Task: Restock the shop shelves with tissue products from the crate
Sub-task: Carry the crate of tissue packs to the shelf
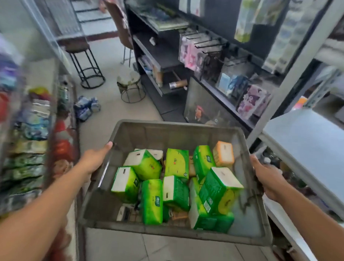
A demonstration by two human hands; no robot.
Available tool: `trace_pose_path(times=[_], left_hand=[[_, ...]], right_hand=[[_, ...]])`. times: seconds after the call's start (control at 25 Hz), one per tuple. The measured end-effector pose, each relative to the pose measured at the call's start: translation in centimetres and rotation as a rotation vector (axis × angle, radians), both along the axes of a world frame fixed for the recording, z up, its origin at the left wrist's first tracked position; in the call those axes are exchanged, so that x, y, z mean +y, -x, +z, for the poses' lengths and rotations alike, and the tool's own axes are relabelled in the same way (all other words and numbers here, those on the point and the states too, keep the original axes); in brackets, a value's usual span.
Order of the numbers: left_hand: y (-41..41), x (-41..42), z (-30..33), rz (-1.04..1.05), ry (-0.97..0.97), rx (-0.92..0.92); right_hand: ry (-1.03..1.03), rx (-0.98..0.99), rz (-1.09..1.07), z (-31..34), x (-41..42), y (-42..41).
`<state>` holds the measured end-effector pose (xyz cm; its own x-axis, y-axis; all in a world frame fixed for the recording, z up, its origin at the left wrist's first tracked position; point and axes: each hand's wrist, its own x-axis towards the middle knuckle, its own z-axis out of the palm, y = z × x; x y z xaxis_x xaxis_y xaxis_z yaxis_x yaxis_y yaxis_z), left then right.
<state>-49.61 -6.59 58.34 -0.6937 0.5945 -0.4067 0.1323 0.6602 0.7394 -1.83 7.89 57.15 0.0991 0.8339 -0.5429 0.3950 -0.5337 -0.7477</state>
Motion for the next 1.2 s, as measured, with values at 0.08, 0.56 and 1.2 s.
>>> trace_pose_path(times=[0.08,0.56,1.2], left_hand=[[2.6,-0.6,1.8,0.032,0.041,0.084],[19.4,4.1,3.7,0.315,0.028,0.004],[41.1,22.7,4.5,0.585,-0.077,-0.092]], right_hand=[[-0.012,0.013,0.056,0.4,2.2,4.3],[-0.103,0.011,0.295,2.9,19.8,26.6],[-0.055,0.031,0.491,2.9,48.2,54.1]])
